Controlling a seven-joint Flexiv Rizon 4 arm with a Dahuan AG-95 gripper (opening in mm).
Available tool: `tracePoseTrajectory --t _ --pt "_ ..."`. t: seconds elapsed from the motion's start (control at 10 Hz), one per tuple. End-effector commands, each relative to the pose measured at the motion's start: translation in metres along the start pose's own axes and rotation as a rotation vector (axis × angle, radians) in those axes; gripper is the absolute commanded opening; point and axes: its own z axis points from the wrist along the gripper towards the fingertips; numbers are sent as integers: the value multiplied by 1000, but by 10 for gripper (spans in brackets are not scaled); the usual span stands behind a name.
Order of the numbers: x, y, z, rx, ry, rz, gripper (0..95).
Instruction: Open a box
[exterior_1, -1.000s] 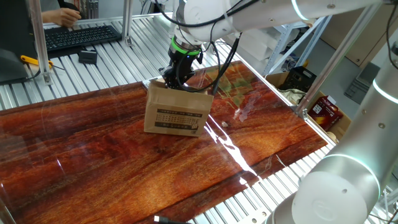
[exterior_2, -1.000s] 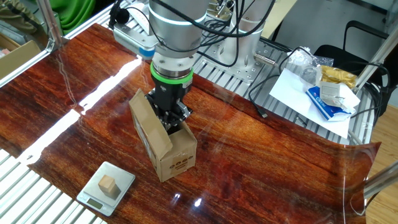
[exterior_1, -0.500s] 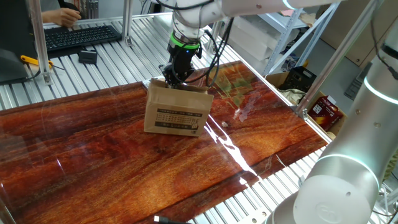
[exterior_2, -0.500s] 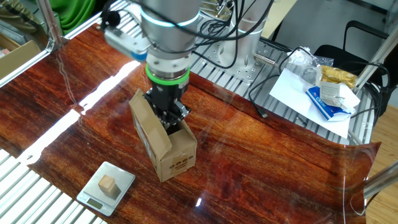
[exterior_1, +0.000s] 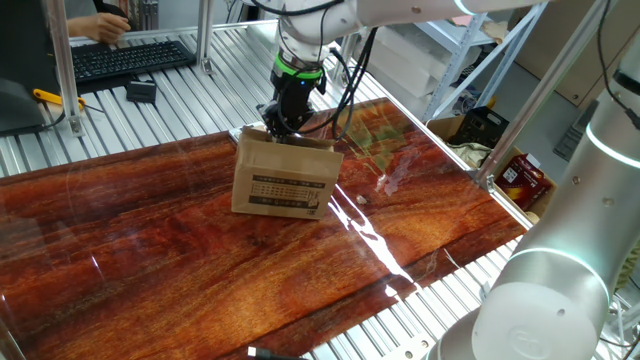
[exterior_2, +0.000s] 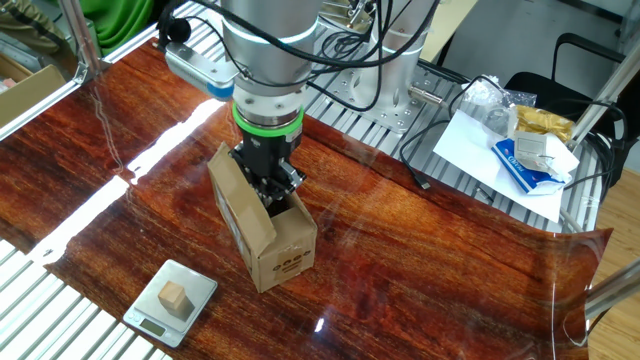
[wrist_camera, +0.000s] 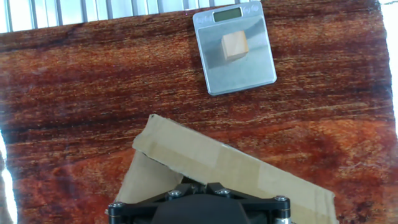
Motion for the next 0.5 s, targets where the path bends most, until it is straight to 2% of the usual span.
tracePoseTrajectory --t 0.1,0.5 --pt "-2 1 0 -2 5 -2 0" --pt "0 -1 -6 0 33 1 0"
